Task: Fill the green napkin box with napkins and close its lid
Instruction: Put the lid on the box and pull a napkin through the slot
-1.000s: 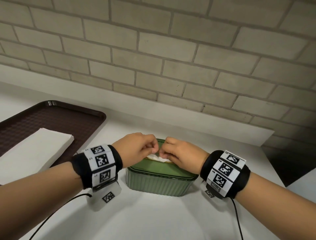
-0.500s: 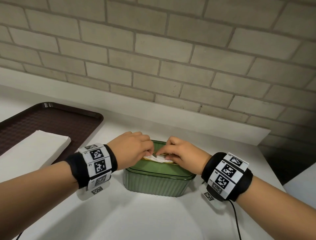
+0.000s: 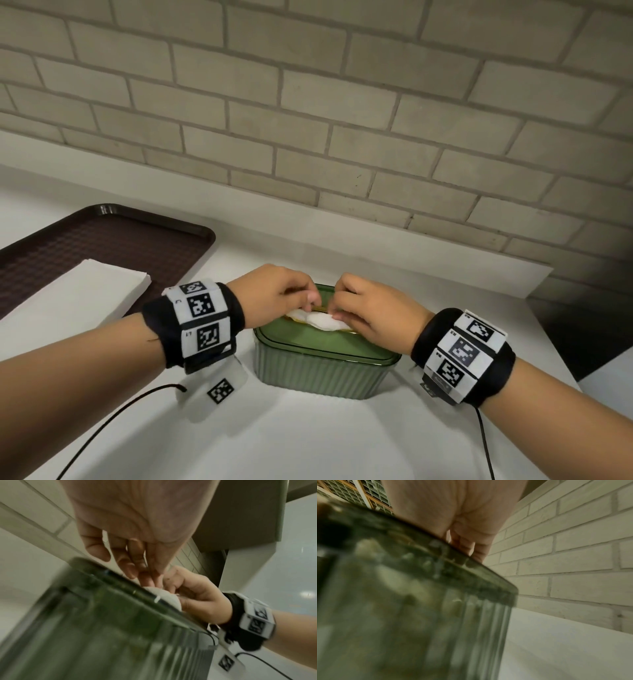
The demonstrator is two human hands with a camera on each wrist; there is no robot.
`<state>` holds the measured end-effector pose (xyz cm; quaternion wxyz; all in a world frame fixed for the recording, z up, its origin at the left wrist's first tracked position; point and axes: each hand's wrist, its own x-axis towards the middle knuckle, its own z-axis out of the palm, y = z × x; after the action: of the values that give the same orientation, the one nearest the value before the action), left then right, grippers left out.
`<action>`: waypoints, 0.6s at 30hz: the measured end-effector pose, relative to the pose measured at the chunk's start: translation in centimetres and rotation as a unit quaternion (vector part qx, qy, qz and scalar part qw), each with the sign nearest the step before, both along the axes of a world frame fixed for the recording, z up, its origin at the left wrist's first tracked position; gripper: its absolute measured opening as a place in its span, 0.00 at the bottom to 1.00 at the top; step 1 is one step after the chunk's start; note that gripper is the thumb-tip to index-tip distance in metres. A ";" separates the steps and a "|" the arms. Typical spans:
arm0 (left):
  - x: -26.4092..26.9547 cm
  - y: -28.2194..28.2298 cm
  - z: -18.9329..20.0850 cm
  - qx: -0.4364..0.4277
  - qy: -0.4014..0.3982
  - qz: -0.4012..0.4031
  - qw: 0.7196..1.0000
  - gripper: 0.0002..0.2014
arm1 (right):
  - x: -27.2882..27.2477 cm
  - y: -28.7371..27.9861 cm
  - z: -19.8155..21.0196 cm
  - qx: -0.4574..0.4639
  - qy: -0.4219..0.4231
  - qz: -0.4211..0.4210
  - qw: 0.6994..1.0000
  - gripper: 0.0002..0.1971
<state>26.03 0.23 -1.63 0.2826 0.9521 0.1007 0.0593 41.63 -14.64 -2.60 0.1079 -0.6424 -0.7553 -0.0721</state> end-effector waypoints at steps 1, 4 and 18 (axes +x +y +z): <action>0.4 0.0 0.0 -0.005 0.020 0.004 1.000 0.07 | -0.1 -0.4 -0.3 0.029 -0.007 0.006 1.000 0.14; 1.4 -0.1 0.2 0.018 0.090 -0.003 0.996 0.12 | -0.1 -1.2 -1.4 0.087 -0.004 0.016 0.996 0.14; 2.1 -0.2 -0.1 0.195 0.107 -0.086 0.971 0.15 | 0.1 -2.1 -1.5 0.096 0.105 -0.089 0.986 0.30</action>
<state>28.11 -0.01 -1.72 0.0829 0.9947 0.0343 -0.0494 41.76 -16.71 -4.13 0.2411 -0.6979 -0.6689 -0.0860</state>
